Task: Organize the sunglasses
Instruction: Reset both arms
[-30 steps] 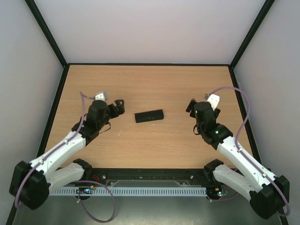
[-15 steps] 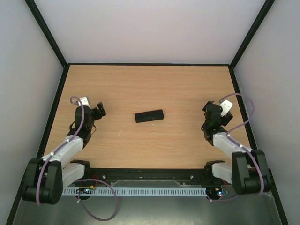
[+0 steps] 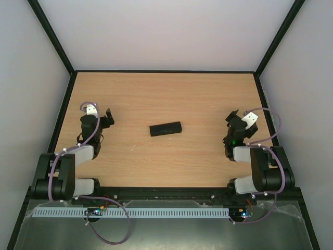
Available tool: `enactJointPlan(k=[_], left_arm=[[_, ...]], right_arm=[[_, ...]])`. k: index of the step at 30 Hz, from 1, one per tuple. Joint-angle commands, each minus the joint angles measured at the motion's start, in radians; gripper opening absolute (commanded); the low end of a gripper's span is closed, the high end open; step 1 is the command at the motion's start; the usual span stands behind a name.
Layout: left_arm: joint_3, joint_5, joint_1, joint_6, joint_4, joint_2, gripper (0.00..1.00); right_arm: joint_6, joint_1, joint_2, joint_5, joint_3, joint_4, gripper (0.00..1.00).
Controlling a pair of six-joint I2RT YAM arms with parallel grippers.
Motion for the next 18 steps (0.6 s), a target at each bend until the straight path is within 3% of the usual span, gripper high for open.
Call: enactJointPlan(k=[1, 6, 9, 10, 12, 14, 16, 18], left_arm=[[-0.036, 0.035, 0.022, 0.056, 0.223, 0.108, 0.99], [-0.026, 0.022, 0.026, 0.084, 0.27, 0.139, 1.0], [-0.019, -0.004, 0.028, 0.095, 0.313, 0.174, 0.99], [-0.03, -0.002, 0.03, 0.097, 0.361, 0.195, 0.99], [-0.049, 0.048, 0.03, 0.126, 0.422, 0.229, 0.99], [-0.055, 0.065, 0.024, 0.139, 0.431, 0.232, 0.99], [-0.122, 0.07, 0.029, 0.133, 0.595, 0.265, 1.0], [-0.1, 0.058, 0.025, 0.136, 0.516, 0.252, 1.0]], right_arm=[[-0.075, -0.007, 0.067, -0.002, -0.091, 0.37, 0.99], [-0.107, -0.007, 0.07, -0.109, -0.099, 0.376, 0.99], [-0.138, -0.005, 0.159, -0.138, -0.134, 0.55, 0.99], [-0.125, -0.005, 0.122, -0.138, -0.106, 0.435, 0.99], [-0.139, -0.005, 0.156, -0.137, -0.13, 0.535, 0.99], [-0.127, -0.005, 0.12, -0.138, -0.104, 0.42, 0.99], [-0.135, -0.005, 0.145, -0.137, -0.12, 0.5, 0.99], [-0.128, -0.005, 0.126, -0.139, -0.109, 0.441, 0.99]])
